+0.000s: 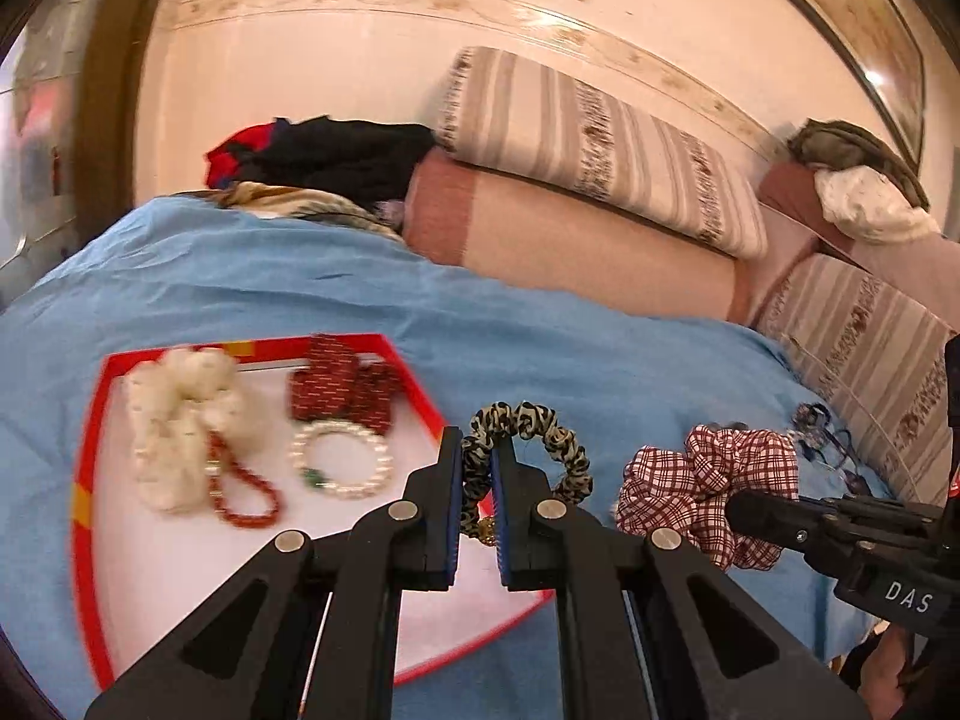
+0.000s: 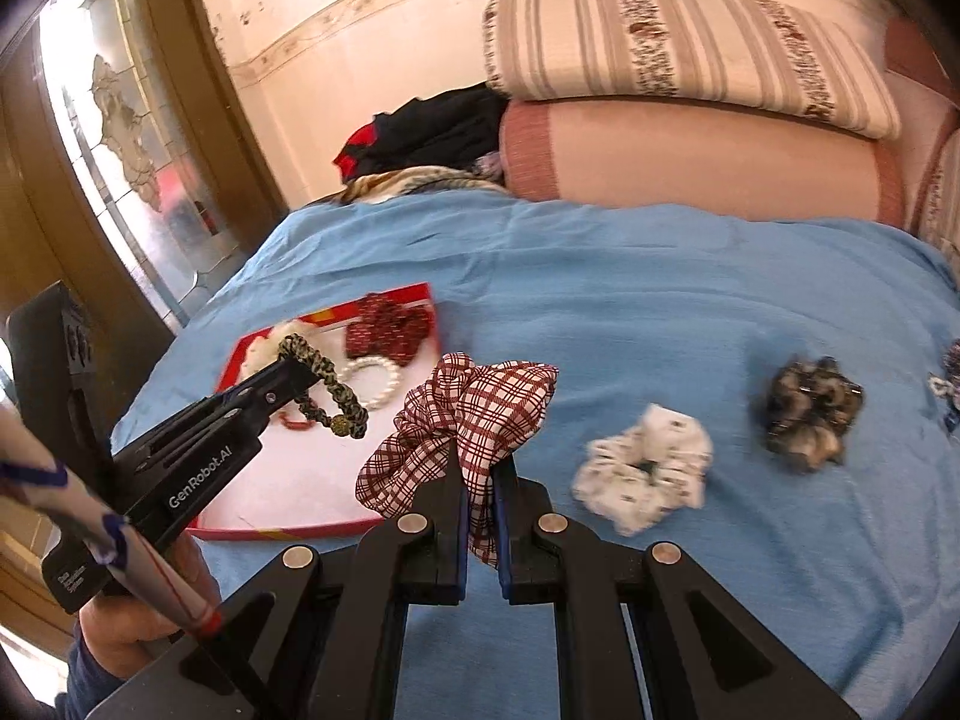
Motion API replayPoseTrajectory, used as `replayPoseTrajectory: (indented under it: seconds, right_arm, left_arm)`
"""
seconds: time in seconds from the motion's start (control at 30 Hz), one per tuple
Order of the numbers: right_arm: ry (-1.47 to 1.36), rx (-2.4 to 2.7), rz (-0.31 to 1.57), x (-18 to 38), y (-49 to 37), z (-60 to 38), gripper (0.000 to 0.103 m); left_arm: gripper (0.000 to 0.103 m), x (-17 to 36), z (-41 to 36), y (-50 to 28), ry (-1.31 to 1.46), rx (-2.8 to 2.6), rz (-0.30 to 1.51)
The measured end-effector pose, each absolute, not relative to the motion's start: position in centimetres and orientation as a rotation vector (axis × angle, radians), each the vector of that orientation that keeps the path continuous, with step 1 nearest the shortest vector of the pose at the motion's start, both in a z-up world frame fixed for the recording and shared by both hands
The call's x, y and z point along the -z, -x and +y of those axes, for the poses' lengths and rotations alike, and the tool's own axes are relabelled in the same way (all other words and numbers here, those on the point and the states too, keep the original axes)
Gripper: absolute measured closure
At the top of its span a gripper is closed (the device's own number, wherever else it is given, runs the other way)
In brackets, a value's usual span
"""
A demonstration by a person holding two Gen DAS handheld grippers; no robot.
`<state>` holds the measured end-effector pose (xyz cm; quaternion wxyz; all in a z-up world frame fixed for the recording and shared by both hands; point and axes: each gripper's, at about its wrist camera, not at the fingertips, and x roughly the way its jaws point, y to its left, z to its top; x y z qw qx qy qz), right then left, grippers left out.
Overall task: Organize jewelry
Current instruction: 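Carry the leopard-print and red gingham scrunchies over the tray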
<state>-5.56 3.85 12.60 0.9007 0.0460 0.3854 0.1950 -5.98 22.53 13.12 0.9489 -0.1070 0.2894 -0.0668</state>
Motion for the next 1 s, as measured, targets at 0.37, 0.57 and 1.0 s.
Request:
replayPoseTrajectory:
  seconds: [0.37, 0.57, 1.0]
  right_arm:
    - [-0.091, -0.500, 0.844, -11.4, 3.5, 10.2, 0.095]
    - [-0.070, -0.528, 0.861, -10.4, 2.3, 13.3, 0.094]
    - [-0.032, -0.543, 0.933, -7.0, -0.2, 16.8, 0.093]
  left_arm:
    - [0.095, -11.4, 30.1, 6.9, 0.273, -0.088, 0.676]
    - [0.095, -9.3, 32.6, 6.8, 0.299, -0.169, 0.748]
    - [0.095, -7.7, 33.0, 5.7, 0.286, -0.245, 0.808]
